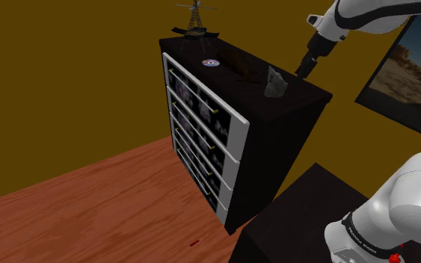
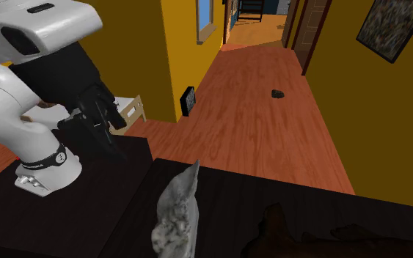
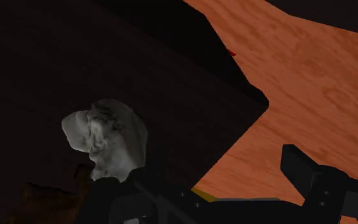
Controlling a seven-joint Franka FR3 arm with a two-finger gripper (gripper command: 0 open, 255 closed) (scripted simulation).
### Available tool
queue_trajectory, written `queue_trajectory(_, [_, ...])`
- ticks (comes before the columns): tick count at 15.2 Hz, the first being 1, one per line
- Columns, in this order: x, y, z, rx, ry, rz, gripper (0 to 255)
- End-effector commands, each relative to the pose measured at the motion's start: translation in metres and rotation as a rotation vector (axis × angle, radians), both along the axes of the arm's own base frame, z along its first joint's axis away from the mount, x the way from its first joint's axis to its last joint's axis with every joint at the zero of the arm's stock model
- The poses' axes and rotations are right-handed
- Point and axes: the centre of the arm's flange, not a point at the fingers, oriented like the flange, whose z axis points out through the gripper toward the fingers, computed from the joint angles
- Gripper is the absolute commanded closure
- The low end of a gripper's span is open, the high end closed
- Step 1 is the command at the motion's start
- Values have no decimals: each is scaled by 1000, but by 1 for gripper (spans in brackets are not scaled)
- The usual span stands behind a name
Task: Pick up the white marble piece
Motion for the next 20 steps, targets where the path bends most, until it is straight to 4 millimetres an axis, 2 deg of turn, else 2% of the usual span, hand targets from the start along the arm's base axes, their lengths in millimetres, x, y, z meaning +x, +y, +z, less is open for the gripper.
queue_trajectory(1, [18, -17, -5, -19, -22, 63, 0])
queue_trajectory(9, [96, -74, -27, -81, -104, 294, 0])
queue_trajectory(16, [96, -74, -64, -81, -104, 294, 0])
queue_trajectory(19, [96, -74, -67, -81, -104, 294, 0])
queue_trajectory(20, [95, -74, -67, -81, -104, 294, 255])
